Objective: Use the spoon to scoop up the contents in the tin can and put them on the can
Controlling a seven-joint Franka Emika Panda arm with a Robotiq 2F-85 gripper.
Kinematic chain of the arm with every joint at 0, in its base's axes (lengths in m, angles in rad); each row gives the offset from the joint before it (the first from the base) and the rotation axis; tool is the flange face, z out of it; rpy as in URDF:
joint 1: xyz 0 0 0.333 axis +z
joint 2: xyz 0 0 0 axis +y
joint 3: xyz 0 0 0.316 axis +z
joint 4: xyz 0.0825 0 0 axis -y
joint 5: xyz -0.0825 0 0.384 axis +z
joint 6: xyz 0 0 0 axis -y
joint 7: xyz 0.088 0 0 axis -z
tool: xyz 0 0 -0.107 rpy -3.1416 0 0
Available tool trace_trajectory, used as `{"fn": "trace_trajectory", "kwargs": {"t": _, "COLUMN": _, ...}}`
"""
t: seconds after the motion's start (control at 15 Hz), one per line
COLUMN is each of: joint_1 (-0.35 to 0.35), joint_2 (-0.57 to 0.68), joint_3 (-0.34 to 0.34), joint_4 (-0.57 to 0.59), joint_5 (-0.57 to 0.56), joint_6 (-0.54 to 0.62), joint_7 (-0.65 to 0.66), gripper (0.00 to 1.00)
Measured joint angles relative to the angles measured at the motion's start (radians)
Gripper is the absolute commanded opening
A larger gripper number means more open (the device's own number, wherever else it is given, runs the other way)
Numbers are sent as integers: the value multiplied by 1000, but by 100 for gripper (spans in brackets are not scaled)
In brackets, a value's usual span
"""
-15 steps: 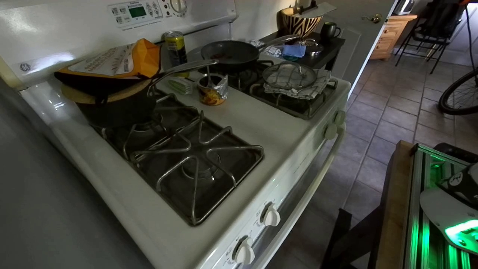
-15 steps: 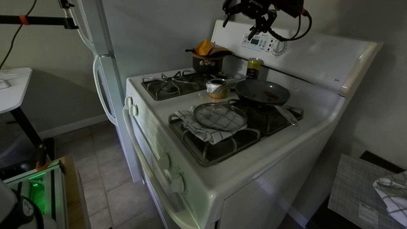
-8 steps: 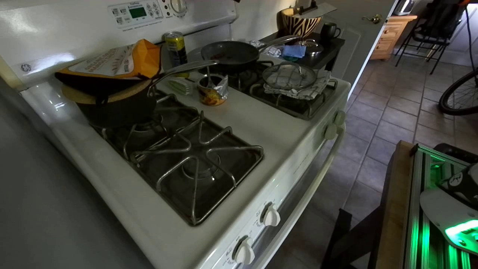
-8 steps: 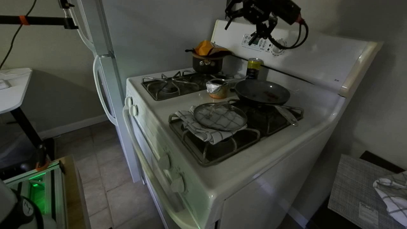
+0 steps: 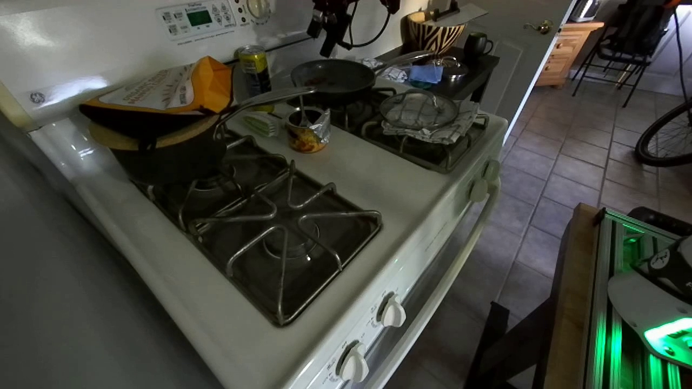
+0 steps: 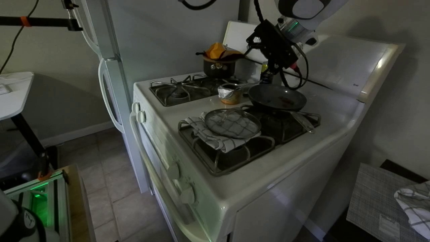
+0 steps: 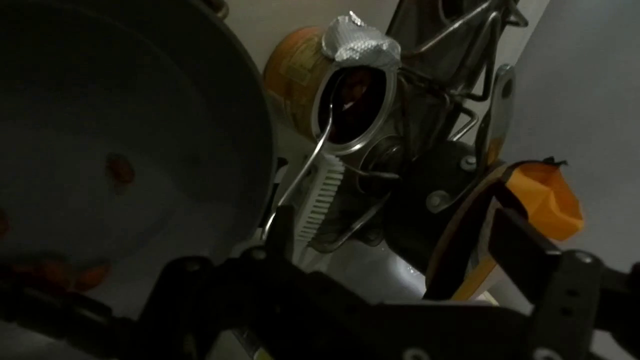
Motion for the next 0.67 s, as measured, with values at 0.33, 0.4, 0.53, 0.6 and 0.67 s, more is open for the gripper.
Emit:
{"fn": "trace_trajectory", "kwargs": {"t": 0.33, "joint_1": -22, "joint_2": 5, "joint_3": 22, "joint_4": 1, "joint_5": 25, "joint_6": 11, "joint_7": 41, "gripper": 100}}
{"fn": "trace_trajectory", "kwargs": {"t": 0.4, "joint_1": -24, "joint_2": 6, "joint_3": 25, "joint_4": 2, "joint_5": 25, "joint_6": 13, "joint_7": 41, "gripper": 100}}
{"fn": "trace_trajectory", "kwargs": {"t": 0.53, "joint_1": -27, "joint_2": 11, "joint_3": 35, "joint_4": 4, "joint_5": 27, "joint_6": 36, "joint_7": 53, "gripper": 100}}
{"fn": "trace_trajectory", "kwargs": {"t": 0.6, "joint_1": -27, "joint_2": 15, "joint_3": 39, "joint_4": 5, "joint_5": 27, "joint_6": 55, "joint_7": 63, "gripper": 100}}
{"fn": "trace_trajectory", "kwargs": {"t": 0.67, "joint_1": -27, "joint_2": 20, "joint_3": 44, "joint_4": 5, "joint_5": 27, "joint_6": 75, "joint_7": 78, "gripper": 100}}
